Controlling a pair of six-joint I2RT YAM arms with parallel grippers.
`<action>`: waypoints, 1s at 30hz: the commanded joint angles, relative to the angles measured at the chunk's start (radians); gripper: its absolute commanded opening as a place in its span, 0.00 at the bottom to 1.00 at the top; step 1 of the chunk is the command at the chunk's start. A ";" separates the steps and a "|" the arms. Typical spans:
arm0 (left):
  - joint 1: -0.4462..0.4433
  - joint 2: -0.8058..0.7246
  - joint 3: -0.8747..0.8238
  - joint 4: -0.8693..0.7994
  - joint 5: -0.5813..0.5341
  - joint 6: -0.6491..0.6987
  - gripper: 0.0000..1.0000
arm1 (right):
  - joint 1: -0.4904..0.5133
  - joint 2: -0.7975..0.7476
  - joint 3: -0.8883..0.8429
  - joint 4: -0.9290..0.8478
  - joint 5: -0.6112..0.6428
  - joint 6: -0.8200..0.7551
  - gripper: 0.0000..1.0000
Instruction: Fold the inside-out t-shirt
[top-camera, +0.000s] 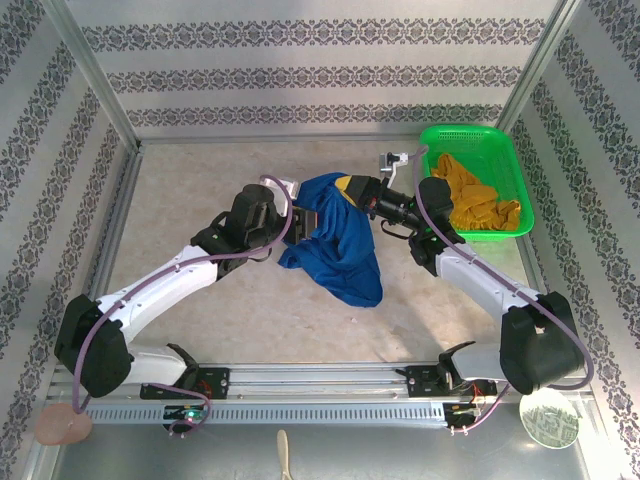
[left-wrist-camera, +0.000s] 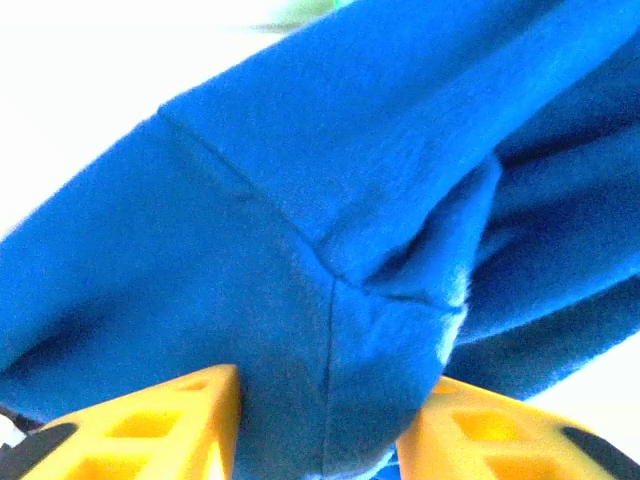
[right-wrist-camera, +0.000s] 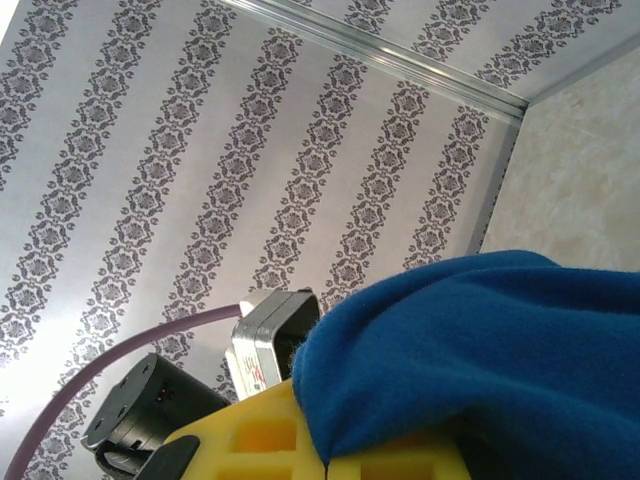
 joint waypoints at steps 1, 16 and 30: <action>0.000 0.024 0.056 0.016 -0.010 0.036 0.23 | 0.008 -0.038 -0.008 0.003 0.014 -0.032 0.00; 0.219 -0.006 0.095 0.446 0.679 -0.393 0.00 | -0.068 0.090 -0.087 -0.272 0.179 -0.291 0.63; 0.266 0.029 0.021 0.802 0.892 -0.636 0.00 | -0.011 -0.345 0.082 -0.889 0.268 -0.791 0.78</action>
